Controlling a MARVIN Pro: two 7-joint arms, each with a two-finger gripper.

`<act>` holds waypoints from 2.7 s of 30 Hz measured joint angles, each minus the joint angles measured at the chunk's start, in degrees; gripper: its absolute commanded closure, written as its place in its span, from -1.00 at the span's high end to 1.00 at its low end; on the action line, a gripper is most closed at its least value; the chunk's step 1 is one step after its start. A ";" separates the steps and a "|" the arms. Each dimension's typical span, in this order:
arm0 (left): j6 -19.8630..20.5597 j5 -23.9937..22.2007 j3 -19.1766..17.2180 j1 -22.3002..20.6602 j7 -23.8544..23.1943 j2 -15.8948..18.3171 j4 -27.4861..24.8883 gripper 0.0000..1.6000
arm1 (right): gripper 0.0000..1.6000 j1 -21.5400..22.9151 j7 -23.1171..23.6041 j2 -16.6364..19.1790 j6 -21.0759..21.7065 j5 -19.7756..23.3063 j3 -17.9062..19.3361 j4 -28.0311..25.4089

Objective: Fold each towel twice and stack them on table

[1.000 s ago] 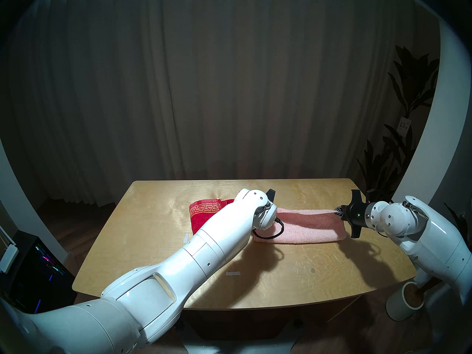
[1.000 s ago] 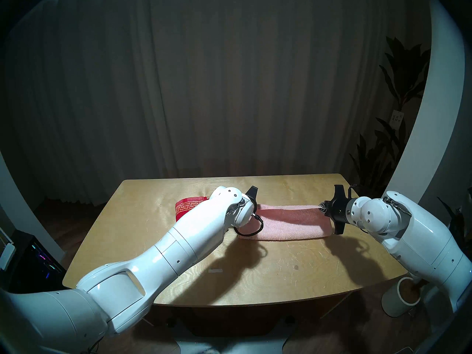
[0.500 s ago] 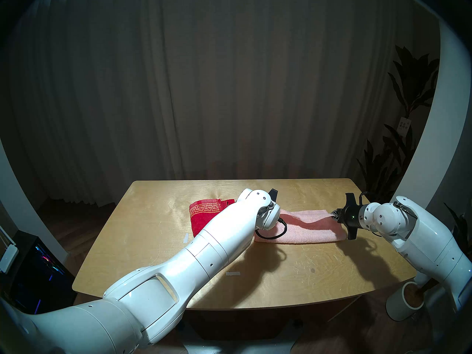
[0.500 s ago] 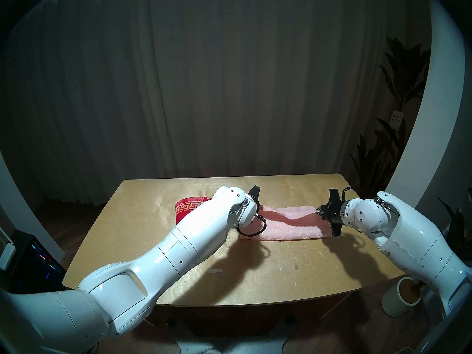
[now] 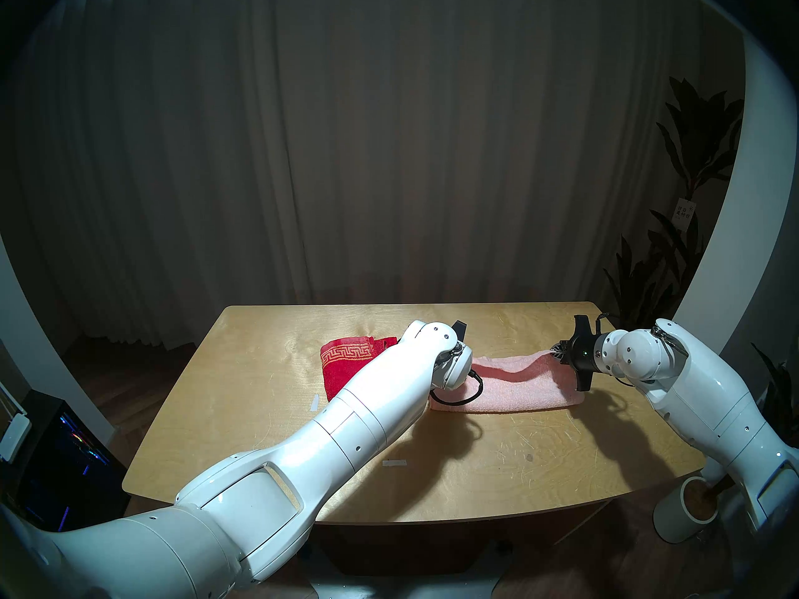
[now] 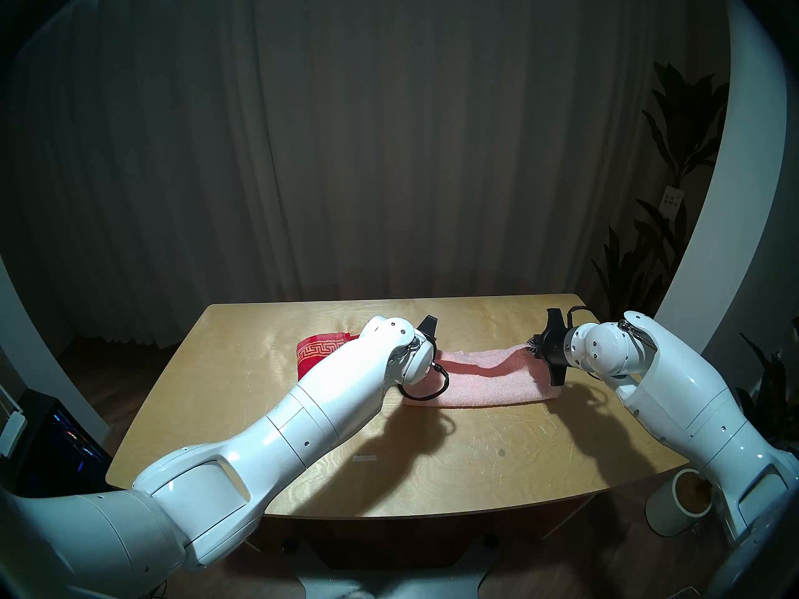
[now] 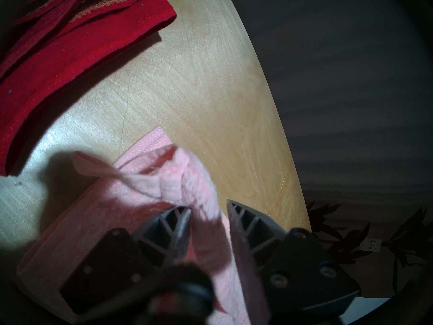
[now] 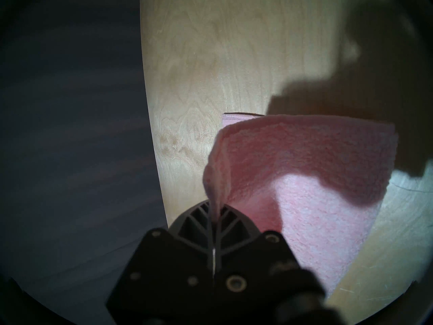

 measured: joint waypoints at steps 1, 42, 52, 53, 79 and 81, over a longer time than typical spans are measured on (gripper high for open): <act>-0.04 0.05 -0.02 -0.01 0.01 0.01 0.10 0.53 | 0.12 0.49 -0.07 -0.43 0.05 -0.18 -0.19 0.46; -3.88 15.00 7.98 -1.62 -5.92 6.28 -13.28 1.00 | 1.00 19.15 -0.45 -14.01 10.99 -4.72 -2.59 13.17; -7.05 18.85 6.03 0.01 -6.23 12.60 -19.14 1.00 | 1.00 16.87 -1.14 -11.89 13.64 -2.04 -1.49 6.55; -7.26 19.01 5.76 0.25 -6.20 13.06 -19.34 1.00 | 1.00 16.59 -1.23 -11.69 13.75 -1.86 -1.41 6.10; -11.08 21.81 0.55 8.70 -8.70 30.17 -28.74 1.00 | 1.00 2.85 -5.80 -1.59 14.18 2.43 1.43 -4.36; -11.11 21.93 0.39 9.43 -9.12 31.45 -29.50 1.00 | 1.00 1.53 -6.31 -0.63 13.79 2.64 1.59 -4.58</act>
